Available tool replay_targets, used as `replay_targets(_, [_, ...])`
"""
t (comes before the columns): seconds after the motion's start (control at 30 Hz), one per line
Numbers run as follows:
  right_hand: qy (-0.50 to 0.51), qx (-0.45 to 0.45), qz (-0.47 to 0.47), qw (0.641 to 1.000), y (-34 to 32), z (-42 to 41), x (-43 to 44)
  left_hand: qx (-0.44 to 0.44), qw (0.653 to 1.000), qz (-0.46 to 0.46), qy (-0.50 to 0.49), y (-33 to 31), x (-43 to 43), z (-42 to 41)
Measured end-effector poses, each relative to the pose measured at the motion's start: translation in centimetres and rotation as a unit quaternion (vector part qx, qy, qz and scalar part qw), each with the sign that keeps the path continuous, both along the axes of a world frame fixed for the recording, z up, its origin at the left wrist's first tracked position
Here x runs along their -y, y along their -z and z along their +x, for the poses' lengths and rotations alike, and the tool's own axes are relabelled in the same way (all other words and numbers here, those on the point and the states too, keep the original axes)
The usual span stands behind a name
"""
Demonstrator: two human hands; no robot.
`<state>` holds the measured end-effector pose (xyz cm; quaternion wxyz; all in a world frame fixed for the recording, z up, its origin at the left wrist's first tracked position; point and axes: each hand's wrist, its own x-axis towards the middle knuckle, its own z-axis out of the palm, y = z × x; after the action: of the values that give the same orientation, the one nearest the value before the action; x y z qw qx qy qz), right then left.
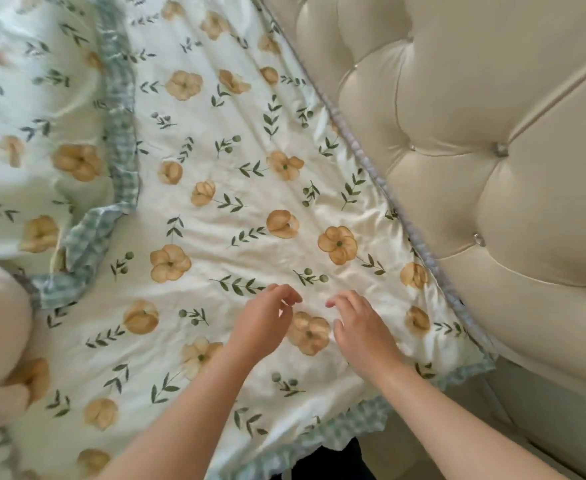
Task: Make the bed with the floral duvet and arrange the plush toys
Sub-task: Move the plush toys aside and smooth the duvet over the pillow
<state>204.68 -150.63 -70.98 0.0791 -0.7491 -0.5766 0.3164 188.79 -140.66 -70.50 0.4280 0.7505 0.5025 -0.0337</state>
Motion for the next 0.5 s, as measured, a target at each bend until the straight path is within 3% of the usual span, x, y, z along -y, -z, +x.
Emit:
replay_targets(0.2, [-0.038, -0.036, -0.027, 0.998, -1.1, -8.4, -7.3, -0.01, 0.986, 0.074, -0.152, -0.9, -8.4, -13.6])
replay_targets(0.5, [0.009, -0.112, -0.021, 0.993, -1.3, -22.2, -23.9, -0.005, 0.933, 0.156, -0.323, -1.5, -19.7, -30.8])
